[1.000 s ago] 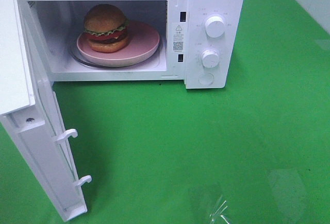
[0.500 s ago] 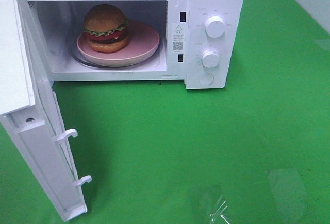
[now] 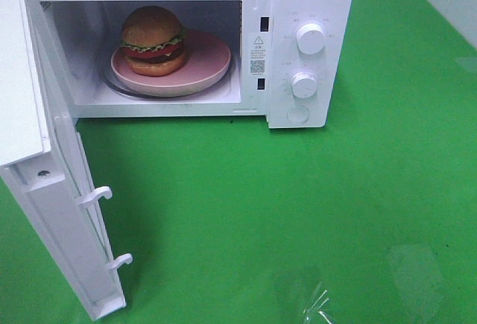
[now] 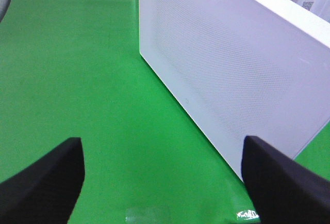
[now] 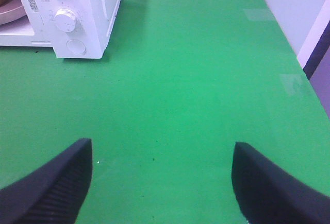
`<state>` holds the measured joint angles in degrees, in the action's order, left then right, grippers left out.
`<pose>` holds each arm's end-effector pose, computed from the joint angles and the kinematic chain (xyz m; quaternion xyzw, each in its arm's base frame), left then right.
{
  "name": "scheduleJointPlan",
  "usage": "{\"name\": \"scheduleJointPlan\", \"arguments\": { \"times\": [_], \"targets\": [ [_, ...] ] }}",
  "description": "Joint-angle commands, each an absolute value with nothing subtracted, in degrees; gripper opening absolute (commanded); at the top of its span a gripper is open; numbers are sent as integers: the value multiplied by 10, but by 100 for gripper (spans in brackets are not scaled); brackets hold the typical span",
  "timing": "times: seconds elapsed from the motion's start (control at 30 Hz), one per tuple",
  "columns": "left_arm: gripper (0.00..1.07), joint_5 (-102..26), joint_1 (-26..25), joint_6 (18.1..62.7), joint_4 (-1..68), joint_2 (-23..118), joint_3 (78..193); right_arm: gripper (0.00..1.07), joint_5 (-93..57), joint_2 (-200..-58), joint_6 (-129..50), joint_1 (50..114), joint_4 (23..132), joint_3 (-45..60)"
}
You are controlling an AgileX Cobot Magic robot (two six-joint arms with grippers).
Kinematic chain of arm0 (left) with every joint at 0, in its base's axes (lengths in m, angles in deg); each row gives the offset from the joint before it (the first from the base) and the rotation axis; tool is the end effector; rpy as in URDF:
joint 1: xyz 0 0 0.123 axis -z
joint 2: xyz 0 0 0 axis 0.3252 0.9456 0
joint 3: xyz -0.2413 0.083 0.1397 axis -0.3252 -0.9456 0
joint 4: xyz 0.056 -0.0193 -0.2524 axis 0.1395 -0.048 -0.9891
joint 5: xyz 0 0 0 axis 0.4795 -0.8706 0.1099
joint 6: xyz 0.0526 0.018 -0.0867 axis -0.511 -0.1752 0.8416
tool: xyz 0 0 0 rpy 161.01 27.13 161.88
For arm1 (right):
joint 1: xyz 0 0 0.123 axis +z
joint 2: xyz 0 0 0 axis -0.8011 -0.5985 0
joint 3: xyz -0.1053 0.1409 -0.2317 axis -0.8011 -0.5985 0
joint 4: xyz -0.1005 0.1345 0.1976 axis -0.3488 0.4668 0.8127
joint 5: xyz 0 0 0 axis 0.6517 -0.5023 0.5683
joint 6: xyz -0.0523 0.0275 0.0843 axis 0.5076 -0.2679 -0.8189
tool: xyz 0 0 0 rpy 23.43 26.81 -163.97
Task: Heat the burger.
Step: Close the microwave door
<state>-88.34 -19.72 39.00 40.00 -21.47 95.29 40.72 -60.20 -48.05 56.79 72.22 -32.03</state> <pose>0.0018 -0.0129 0.2807 0.0372 0.8480 -0.0437 0.5269 0.0112 -0.0067 0.2823 0.0049 0.8279 -0.0051 0.5608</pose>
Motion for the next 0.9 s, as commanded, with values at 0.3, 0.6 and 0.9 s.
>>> {"name": "scheduleJointPlan", "arguments": {
  "times": [0.3,0.6,0.9],
  "targets": [
    [76,-878,-197,393,399,-217,952,71,404,-587,-480,564,720,-321],
    [76,-878,-197,393,399,-217,952,71,404,-587,-479,564,720,-321],
    [76,-855,-197,392,395,-216,970,71,404,-587,-479,564,720,-321]
  ]
}}
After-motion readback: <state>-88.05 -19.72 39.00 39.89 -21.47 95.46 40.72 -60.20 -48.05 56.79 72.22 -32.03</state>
